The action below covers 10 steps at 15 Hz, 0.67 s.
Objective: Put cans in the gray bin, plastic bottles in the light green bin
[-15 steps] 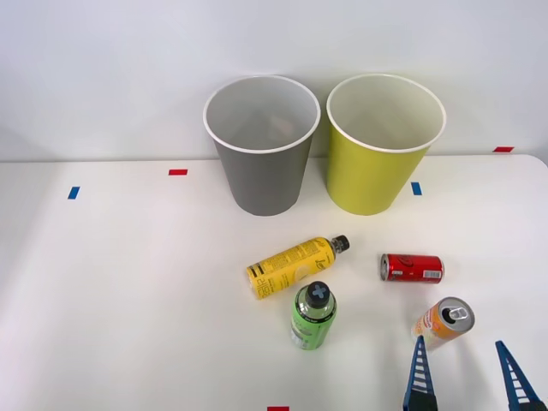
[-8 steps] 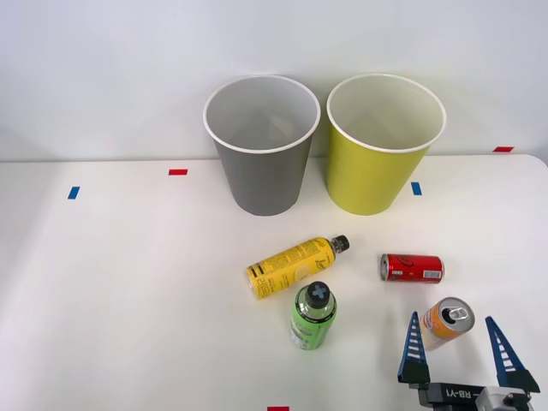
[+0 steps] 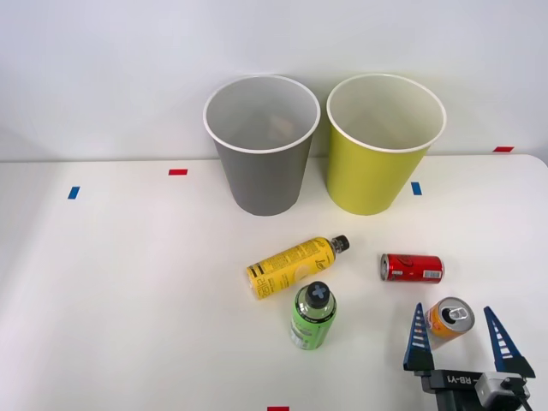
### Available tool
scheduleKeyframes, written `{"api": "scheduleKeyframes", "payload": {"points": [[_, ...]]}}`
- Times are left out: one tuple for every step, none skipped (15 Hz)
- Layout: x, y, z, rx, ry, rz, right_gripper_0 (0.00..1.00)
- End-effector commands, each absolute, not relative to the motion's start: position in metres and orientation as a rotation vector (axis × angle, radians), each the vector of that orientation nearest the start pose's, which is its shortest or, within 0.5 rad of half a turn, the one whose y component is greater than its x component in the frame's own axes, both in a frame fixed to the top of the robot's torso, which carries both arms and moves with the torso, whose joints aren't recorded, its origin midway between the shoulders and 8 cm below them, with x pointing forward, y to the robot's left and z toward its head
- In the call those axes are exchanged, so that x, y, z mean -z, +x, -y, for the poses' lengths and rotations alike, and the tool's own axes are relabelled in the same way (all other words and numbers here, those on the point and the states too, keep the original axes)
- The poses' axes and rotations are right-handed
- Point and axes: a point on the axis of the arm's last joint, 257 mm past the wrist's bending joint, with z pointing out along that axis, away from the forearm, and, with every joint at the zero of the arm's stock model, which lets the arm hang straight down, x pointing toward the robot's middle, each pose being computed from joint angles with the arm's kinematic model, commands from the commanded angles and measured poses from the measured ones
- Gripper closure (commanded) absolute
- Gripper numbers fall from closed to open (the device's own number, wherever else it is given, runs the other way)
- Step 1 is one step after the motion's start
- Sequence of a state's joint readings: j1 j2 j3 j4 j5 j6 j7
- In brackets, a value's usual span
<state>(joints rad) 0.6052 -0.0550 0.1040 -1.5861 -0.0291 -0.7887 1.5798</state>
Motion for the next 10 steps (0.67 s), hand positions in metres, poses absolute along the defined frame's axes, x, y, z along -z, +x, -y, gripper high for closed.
{"api": "scheduleKeyframes", "payload": {"points": [[0.2703,0.3236,0.2674,0.098,0.035,-1.336,0.65],[0.2704,0.3230,0.2678,0.097,0.038,-1.336,0.94],[0.2703,0.3230,0.2681,0.096,0.041,-1.336,0.98],[0.2699,0.3235,0.2682,0.093,0.044,-1.334,1.00],[0.2700,0.3228,0.2684,0.090,0.046,-1.334,1.00],[0.2695,0.3234,0.2675,0.088,0.046,-1.333,1.00],[0.2687,0.3234,0.2671,0.088,0.049,-1.329,1.00],[0.2679,0.3226,0.2675,0.090,0.049,-1.326,1.00],[0.2680,0.3222,0.2660,0.088,0.050,-1.325,1.00],[0.2659,0.3215,0.2663,0.090,0.047,-1.322,1.00]]}}
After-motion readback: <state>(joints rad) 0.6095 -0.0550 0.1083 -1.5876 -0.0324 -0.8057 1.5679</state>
